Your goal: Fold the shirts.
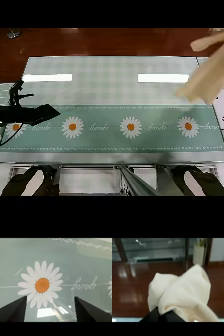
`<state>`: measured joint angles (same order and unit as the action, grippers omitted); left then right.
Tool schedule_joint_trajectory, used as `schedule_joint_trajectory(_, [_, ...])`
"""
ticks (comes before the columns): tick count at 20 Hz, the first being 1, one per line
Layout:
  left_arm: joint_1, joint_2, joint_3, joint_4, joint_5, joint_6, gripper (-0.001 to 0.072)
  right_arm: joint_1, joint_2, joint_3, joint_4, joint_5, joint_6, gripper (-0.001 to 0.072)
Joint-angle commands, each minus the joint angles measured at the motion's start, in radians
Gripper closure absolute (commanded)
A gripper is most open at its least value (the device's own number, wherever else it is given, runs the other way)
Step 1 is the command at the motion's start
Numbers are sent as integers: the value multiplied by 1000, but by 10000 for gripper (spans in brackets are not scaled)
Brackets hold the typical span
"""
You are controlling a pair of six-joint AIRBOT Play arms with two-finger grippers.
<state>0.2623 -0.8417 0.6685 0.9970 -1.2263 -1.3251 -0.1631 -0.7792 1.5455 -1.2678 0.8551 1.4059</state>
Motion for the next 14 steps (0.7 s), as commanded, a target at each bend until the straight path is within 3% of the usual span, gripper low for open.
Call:
schedule_joint_trajectory(1, [1,1,1,-30,19,48,5,141,10,181,7,-29,-59,691])
schedule_joint_trajectory(5, [1,0,1,-51,33,49,6,288,-33,254,79,-12,-92,691])
schedule_joint_trajectory(8, [1,0,1,-56,34,49,6,403,-145,243,112,225,-90,691])
schedule_joint_trajectory(10, [1,0,1,-56,34,49,6,497,-235,168,124,298,-89,691])
schedule_joint_trajectory(14, [1,0,1,-56,40,49,6,697,-398,-90,127,142,-55,691])
